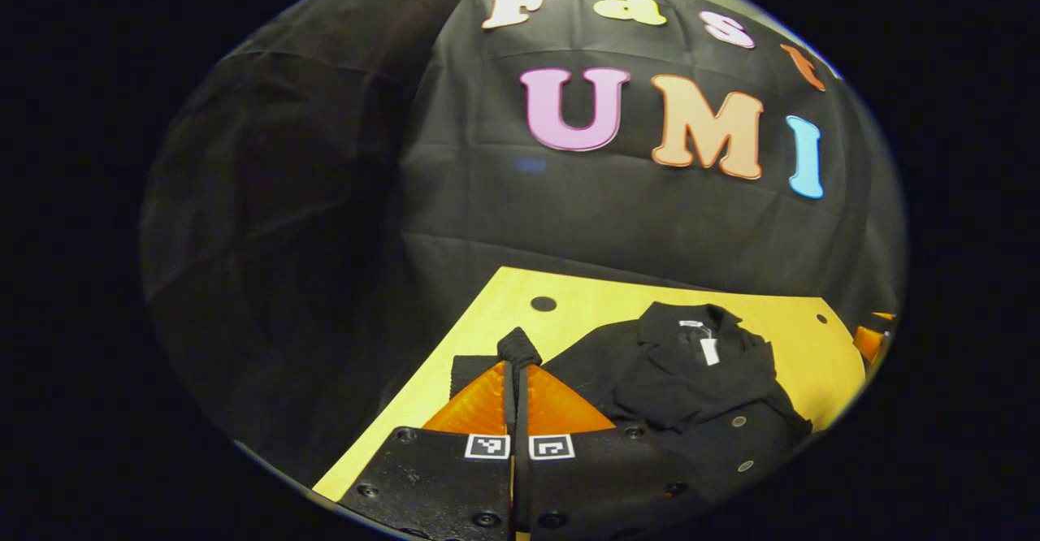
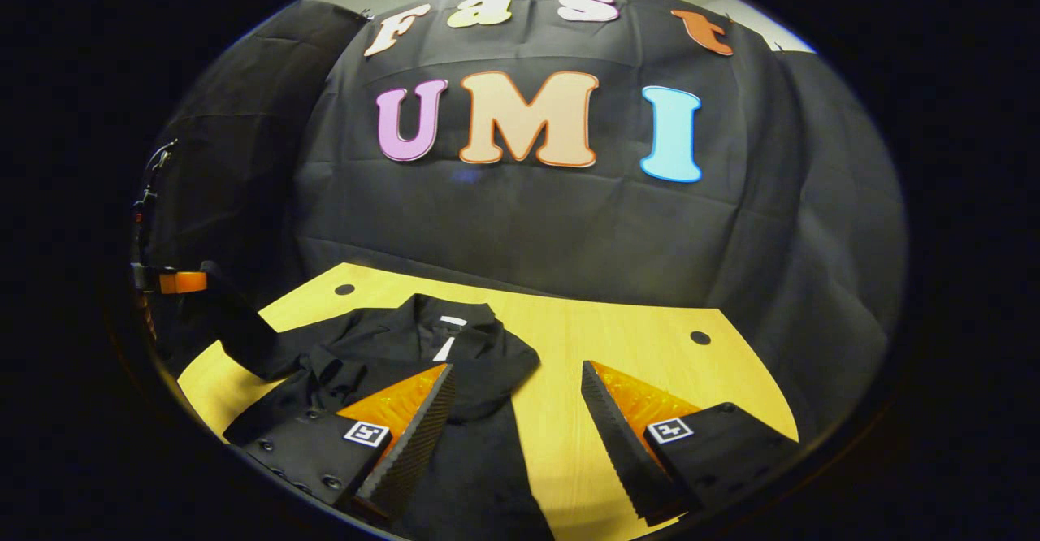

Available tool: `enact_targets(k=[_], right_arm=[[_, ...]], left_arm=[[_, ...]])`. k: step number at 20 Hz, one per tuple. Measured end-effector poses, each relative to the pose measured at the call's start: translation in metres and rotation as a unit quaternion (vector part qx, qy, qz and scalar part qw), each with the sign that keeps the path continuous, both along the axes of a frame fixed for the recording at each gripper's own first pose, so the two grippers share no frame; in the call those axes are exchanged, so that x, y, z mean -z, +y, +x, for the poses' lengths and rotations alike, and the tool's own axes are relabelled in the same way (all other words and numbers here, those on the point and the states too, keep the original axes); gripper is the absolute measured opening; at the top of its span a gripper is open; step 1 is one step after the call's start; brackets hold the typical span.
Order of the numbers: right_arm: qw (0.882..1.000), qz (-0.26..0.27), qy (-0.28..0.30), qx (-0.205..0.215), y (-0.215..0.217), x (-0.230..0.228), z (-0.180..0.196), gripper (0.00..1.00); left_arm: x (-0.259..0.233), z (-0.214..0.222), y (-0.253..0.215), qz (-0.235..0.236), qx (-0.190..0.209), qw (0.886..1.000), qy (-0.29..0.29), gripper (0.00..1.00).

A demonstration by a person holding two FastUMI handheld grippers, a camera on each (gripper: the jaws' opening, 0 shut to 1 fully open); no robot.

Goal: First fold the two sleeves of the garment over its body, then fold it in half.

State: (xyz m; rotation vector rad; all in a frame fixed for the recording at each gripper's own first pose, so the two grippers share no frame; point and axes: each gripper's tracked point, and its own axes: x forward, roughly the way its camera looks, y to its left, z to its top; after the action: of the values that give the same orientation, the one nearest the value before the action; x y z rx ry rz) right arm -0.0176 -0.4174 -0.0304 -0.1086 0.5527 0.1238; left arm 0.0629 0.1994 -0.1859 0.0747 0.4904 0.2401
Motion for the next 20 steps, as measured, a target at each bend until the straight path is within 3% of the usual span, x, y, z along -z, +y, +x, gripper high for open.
enact_targets(k=[11, 20], right_arm=[[0.998, 0.007, 0.003, 0.067, -0.092, 0.005, -0.028, 0.99], [0.995, 0.011, 0.015, 0.100, -0.133, 0.014, -0.054, 0.97]], left_arm=[[0.001, 0.055, -0.111, -0.006, 0.099, 0.995, -0.005, 0.00], [0.041, 0.085, -0.214, -0.026, 0.191, 0.981, 0.031, 0.00]])
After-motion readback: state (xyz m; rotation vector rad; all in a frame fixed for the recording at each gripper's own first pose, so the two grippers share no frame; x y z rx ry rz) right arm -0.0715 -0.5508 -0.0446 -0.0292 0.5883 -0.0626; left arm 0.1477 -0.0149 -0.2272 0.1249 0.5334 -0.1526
